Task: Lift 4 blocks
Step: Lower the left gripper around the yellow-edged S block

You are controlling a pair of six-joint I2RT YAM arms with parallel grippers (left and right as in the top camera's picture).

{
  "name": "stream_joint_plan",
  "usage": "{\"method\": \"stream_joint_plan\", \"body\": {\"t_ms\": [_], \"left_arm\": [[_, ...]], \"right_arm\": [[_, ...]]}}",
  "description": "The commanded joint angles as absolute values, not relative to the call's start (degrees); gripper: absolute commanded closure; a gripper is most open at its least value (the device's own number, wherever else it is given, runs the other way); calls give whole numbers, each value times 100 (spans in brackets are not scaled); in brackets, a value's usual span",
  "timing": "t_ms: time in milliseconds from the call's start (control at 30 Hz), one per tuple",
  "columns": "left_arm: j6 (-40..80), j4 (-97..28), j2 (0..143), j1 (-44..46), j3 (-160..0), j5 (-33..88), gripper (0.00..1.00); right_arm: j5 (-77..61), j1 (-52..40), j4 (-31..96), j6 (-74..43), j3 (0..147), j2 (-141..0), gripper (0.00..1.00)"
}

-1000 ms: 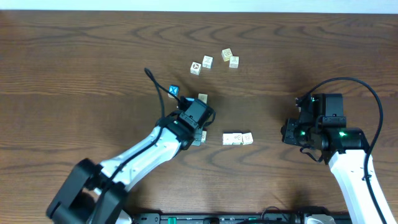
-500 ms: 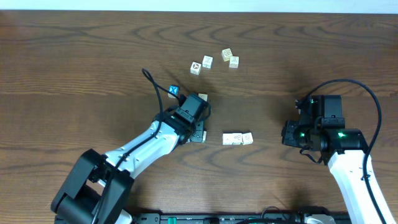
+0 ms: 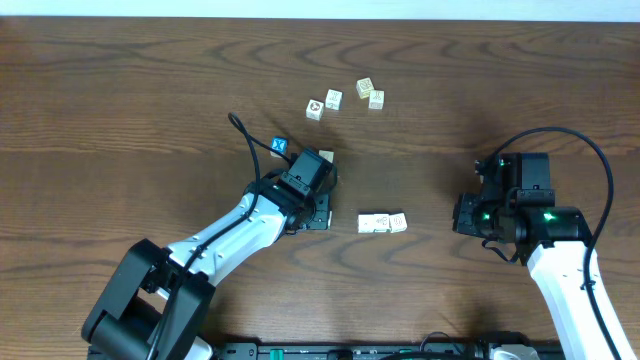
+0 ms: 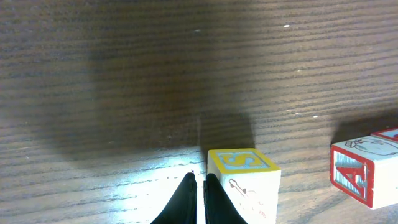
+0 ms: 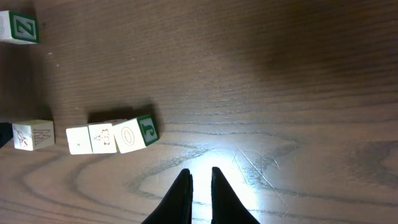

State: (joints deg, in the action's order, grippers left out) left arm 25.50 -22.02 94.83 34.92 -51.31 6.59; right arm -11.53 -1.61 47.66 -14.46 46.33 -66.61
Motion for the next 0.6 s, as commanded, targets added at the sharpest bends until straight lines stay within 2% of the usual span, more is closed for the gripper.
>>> {"method": "stream_joint_plan", "body": {"t_ms": [0, 567], "left_arm": [[2517, -2217, 9515, 3468, -5092, 714, 93], [2519, -2429, 9515, 3479, -5078, 1009, 93]], "right_arm": [[-1096, -117, 4757, -1450, 4589, -6635, 91], [-1096, -117, 4751, -1450, 4589, -6635, 91]]}}
